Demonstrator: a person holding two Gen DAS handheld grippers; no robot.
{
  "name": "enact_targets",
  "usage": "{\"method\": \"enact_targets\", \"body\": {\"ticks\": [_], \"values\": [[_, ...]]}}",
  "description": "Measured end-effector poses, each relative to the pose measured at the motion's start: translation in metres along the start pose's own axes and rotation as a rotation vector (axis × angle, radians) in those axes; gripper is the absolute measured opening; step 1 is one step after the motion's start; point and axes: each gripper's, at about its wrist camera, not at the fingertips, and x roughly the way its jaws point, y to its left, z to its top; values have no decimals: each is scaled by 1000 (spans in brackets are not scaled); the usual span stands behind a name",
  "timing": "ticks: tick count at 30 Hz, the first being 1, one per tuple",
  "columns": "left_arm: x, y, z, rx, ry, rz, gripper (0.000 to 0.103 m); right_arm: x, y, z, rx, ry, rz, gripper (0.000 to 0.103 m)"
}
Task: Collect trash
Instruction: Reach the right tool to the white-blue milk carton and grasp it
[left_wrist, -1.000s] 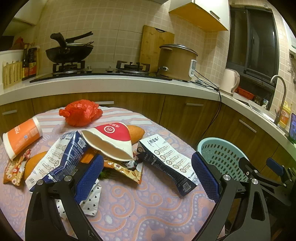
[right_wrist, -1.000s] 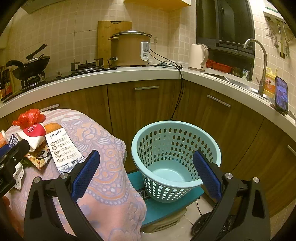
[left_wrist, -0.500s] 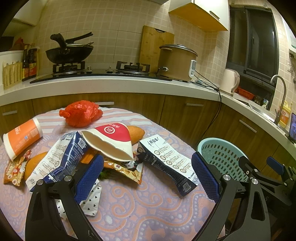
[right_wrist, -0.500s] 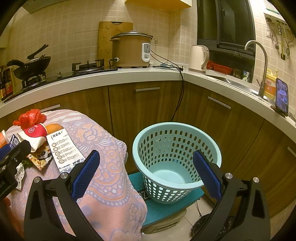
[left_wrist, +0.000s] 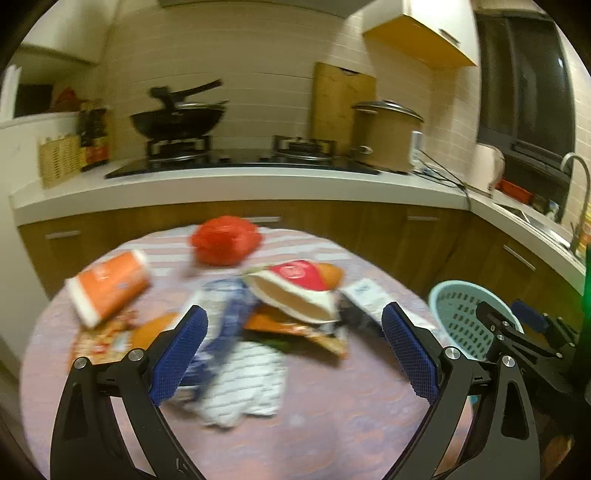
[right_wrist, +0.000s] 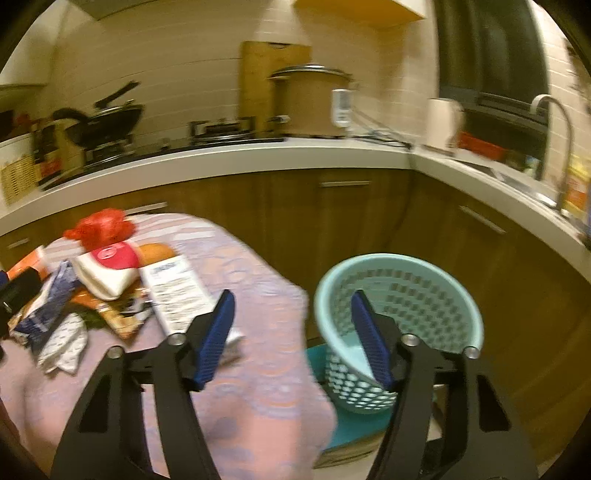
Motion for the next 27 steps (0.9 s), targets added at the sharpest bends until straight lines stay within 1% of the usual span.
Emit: {"method": "enact_targets", "body": {"ticks": [2, 4, 5, 7, 8, 9, 11, 13, 14, 16, 18, 20, 22, 23, 25, 27], "values": [[-2, 26, 0, -29, 35, -7, 93, 4, 10, 0, -29, 8, 69, 57], [1, 48, -2, -53, 71, -41, 92, 9, 20, -2, -56, 23, 136, 57], [4, 60, -5, -65, 96, -56, 92, 12, 24, -3, -69, 27, 145, 57], [13, 75, -10, -86, 140, -55, 92, 19, 32, -3, -104, 38, 164, 57], [18, 79, -12, -90, 154, -67, 92, 21, 35, -4, -114, 38, 166, 61], [25, 81, -14, -90, 176, -83, 92, 25, 38, -4, -127, 43, 167, 68], [39, 82, -18, -95, 213, -79, 92, 34, 41, -5, -146, 59, 173, 75], [51, 81, -21, -96, 237, -72, 92, 41, 40, -6, -157, 74, 175, 76], [55, 81, -21, -91, 238, -44, 91, 47, 40, -6, -162, 83, 178, 77], [60, 82, -22, -83, 237, -15, 91, 54, 39, -6, -166, 100, 190, 81], [64, 86, -22, -95, 240, -6, 91, 60, 39, -5, -171, 114, 205, 86], [66, 88, -23, -106, 242, -4, 91, 66, 40, -5, -170, 125, 219, 89], [67, 91, -23, -112, 242, 20, 89, 74, 43, -3, -176, 149, 234, 89], [63, 93, -22, -120, 231, 14, 86, 76, 44, -2, -182, 157, 236, 89], [52, 97, -19, -126, 196, 11, 88, 83, 50, -1, -209, 180, 238, 89], [48, 102, -16, -121, 200, 13, 89, 90, 54, -1, -217, 212, 260, 89]]}}
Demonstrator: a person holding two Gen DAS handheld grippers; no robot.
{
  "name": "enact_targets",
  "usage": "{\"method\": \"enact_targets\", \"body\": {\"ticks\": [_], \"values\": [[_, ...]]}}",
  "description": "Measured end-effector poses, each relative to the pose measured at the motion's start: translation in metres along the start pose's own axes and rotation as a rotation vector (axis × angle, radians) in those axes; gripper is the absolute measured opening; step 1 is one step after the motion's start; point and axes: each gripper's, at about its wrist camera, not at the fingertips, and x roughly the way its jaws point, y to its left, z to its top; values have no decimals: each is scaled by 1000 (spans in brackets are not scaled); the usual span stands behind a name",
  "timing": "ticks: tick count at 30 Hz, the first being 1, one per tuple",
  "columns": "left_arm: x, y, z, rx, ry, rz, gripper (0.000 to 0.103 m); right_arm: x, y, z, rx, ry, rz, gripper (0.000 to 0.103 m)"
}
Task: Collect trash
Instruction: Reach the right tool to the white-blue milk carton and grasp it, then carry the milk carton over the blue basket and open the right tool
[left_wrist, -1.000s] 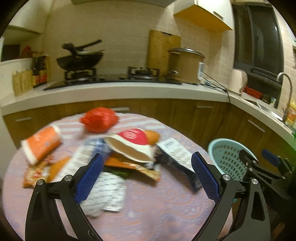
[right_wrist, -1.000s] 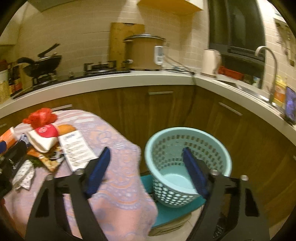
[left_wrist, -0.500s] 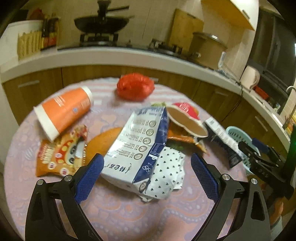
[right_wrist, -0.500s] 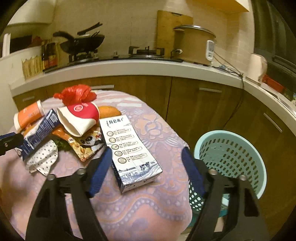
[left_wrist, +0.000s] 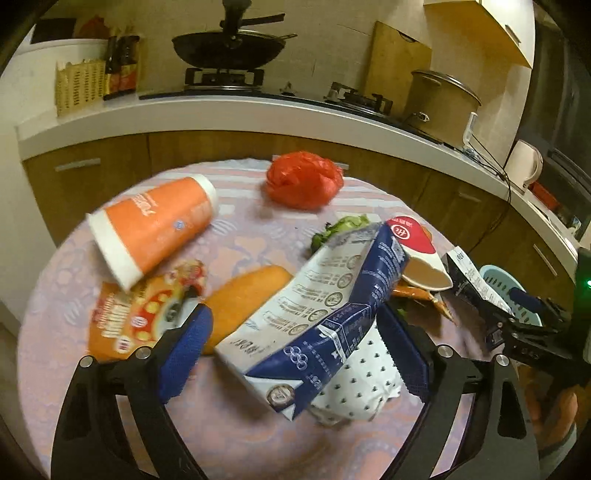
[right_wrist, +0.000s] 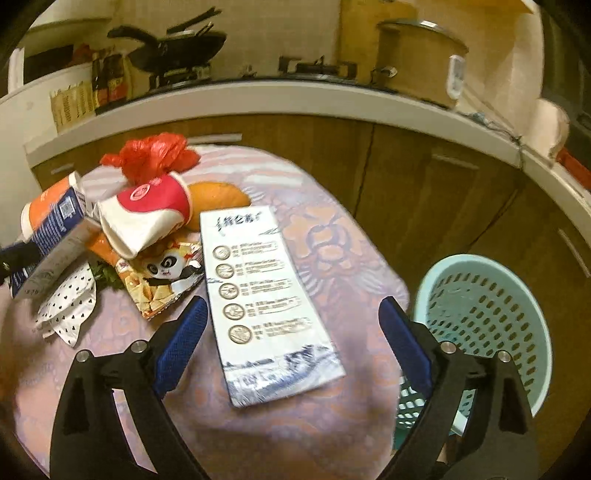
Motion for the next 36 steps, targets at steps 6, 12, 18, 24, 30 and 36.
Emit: {"method": "enact_targets", "body": {"ticks": [6, 12, 18, 24, 30, 36], "values": [[14, 9, -2, -11, 65, -47, 93, 15, -1, 2, 6, 71, 53, 89], [24, 7, -5, -20, 80, -52, 94, 23, -2, 2, 26, 112, 88, 84], [17, 6, -8, -34, 83, -127, 74, 17, 0, -2, 14, 92, 115, 54], [11, -8, -15, -12, 69, -144, 72, -8, 8, -5, -29, -5, 99, 53], [-21, -20, -10, -12, -16, -184, 71, -35, 1, -6, -7, -67, 121, 53], [-48, -50, 4, 3, -94, -226, 70, -69, -23, 0, 32, -145, 131, 53]]}}
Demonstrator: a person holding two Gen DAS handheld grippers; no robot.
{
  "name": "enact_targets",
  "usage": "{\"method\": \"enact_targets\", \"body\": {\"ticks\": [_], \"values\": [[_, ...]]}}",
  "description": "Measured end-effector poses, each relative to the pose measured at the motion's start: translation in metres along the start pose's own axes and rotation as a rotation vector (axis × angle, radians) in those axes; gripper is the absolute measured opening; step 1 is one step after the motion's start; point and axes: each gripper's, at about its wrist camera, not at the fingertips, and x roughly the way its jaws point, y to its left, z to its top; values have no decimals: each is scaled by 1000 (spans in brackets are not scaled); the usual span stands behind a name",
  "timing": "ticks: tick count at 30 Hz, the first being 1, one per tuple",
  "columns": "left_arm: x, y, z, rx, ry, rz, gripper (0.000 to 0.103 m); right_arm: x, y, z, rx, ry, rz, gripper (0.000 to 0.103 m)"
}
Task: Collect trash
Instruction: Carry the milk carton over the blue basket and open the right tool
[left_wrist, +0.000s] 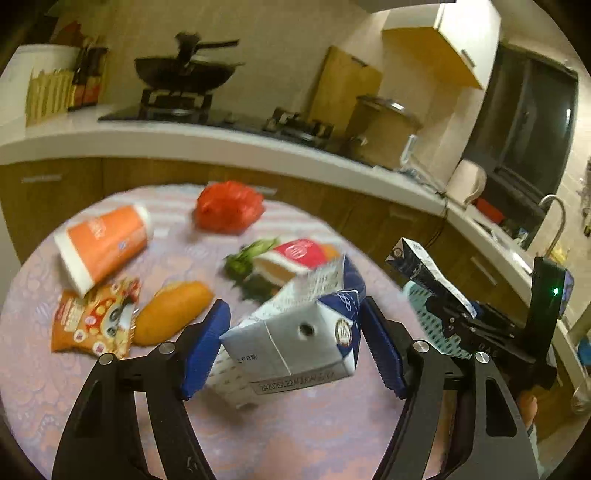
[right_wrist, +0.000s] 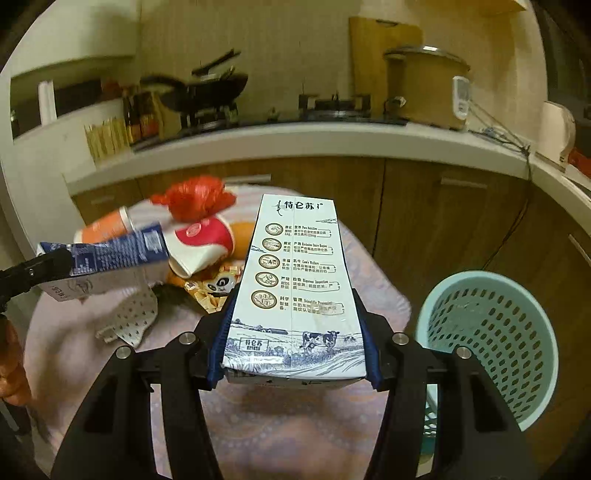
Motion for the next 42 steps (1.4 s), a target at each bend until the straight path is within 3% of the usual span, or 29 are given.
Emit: {"method": "enact_targets", "body": {"ticks": [7, 14, 19, 23, 33, 42], "values": [[11, -53, 22, 51, -15, -97, 68, -42, -42, 7, 50, -78, -69, 53], [56, -129, 40, 158, 26, -208, 68, -64, -105, -3, 143, -86, -191, 53], [96, -185, 44, 219, 57, -285, 68, -64, -159, -22, 221, -33, -310, 53], [140, -223, 34, 240, 103, -342, 68, -47, -188, -44, 278, 49, -357, 53], [247, -253, -12, 254, 283, -308, 68, 9, -221, -87, 355, 255, -375, 53], [261, -249, -19, 281, 349, -292, 74, 15, -231, -89, 371, 265, -366, 61]]}}
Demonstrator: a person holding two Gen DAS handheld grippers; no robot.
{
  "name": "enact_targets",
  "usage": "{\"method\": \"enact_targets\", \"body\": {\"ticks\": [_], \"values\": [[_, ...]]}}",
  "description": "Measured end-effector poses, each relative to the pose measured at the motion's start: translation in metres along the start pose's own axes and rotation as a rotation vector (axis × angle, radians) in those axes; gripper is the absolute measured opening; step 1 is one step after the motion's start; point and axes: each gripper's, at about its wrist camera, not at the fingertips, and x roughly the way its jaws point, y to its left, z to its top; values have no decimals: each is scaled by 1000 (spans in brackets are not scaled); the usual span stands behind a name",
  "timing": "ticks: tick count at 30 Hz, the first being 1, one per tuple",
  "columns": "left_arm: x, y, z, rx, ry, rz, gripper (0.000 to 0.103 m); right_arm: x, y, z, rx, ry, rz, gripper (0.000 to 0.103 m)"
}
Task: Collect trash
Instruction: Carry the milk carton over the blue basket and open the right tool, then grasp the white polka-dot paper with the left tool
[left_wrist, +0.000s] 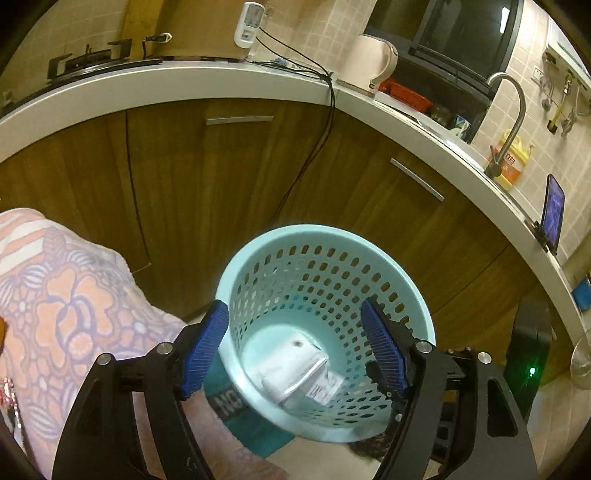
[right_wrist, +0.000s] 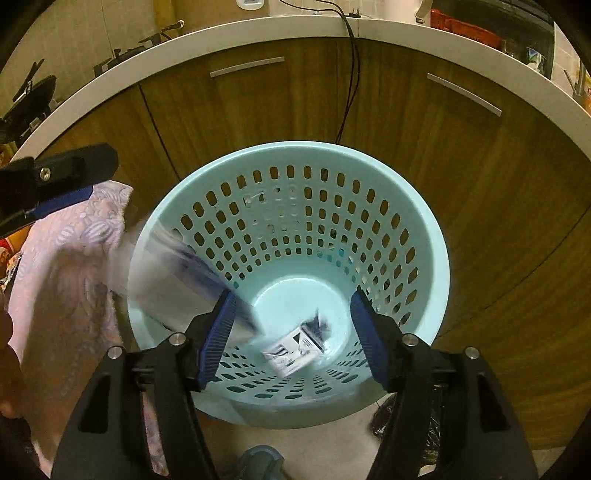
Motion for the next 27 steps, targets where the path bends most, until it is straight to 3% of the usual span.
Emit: {"method": "enact_targets", "body": {"ticks": [10, 21, 27], "values": [[-53, 18, -10, -53, -70, 31, 74, -40, 28, 10, -64, -100, 76, 61], [-197, 77, -67, -164, -243, 232, 74, -93, 123, 13, -221, -202, 244, 61], [-255, 121, -110, -236, -246, 345, 74, -107, 197, 3, -336, -202, 336, 60]]}}
